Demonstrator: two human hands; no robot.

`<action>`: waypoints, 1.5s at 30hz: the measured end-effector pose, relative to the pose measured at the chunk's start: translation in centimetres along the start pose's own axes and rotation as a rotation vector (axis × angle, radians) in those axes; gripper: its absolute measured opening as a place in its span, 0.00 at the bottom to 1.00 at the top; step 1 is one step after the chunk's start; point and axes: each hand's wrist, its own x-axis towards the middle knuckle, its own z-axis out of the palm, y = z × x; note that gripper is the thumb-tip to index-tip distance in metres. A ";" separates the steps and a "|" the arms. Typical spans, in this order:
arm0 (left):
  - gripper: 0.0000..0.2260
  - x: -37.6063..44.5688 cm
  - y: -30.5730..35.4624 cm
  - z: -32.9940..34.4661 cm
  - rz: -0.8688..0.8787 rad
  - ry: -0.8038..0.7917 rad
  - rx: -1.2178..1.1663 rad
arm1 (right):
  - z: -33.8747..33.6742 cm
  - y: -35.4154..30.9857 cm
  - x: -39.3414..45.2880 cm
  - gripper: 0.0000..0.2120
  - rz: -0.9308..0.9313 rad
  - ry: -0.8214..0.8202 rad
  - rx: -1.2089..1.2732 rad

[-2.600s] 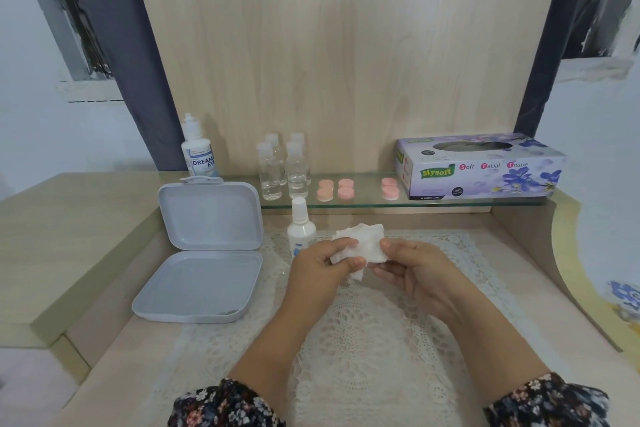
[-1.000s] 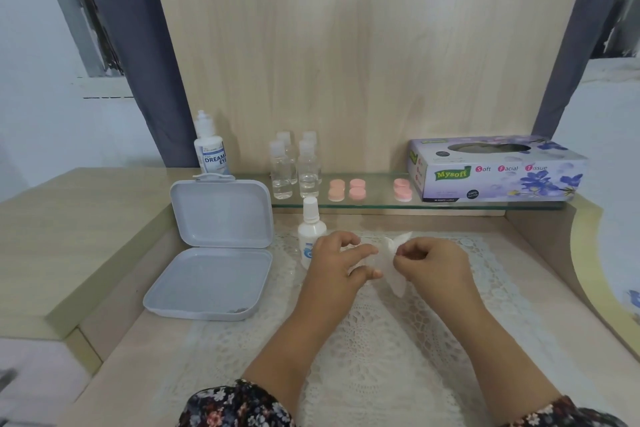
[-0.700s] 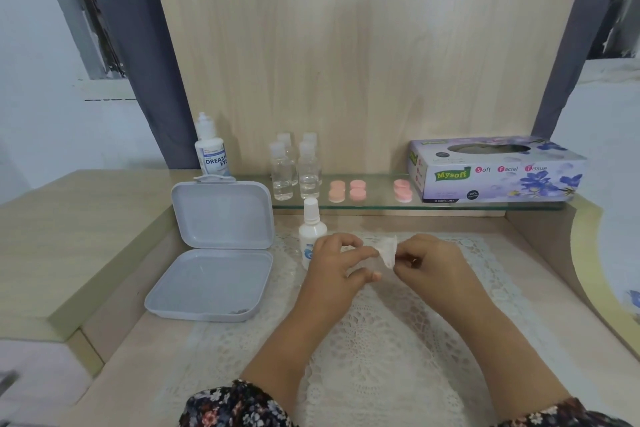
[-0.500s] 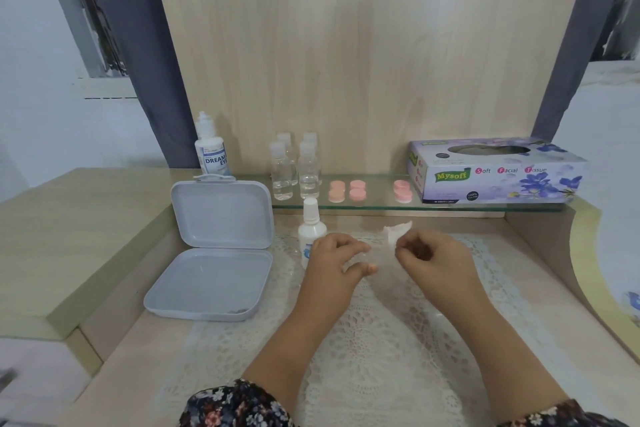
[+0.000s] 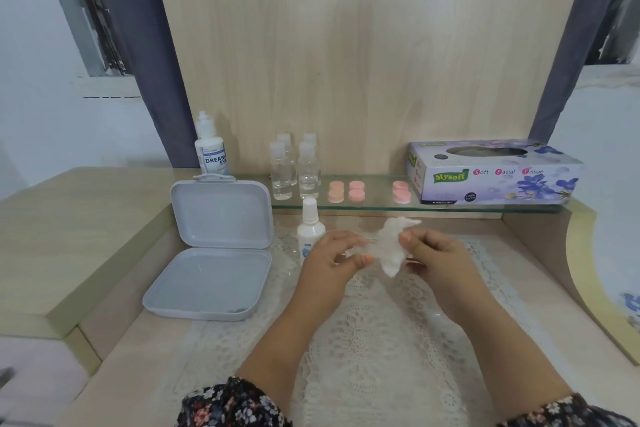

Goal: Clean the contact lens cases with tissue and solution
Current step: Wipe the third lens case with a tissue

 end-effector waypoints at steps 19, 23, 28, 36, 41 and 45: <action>0.13 -0.4 -0.1 -0.2 -0.176 0.003 -0.107 | 0.1 0.3 -0.5 0.14 -0.061 -0.114 -0.323; 0.15 -0.5 0.2 -0.1 -0.166 -0.012 -0.081 | 0.1 0.7 -0.4 0.15 -0.086 -0.059 -0.342; 0.16 -0.9 0.3 -0.2 -0.032 -0.025 0.093 | 0.1 0.5 -0.6 0.14 -0.078 -0.076 -0.376; 0.17 -1.3 0.1 0.2 -0.065 0.093 0.085 | 0.3 1.0 -0.7 0.12 -0.101 -0.051 -0.424; 0.12 -1.7 0.1 0.3 0.088 0.191 0.313 | 0.1 1.5 -0.6 0.09 -0.096 -0.031 -0.540; 0.13 -1.9 0.0 0.1 0.144 0.269 0.349 | -0.4 1.7 -0.9 0.08 -0.091 -0.085 -0.793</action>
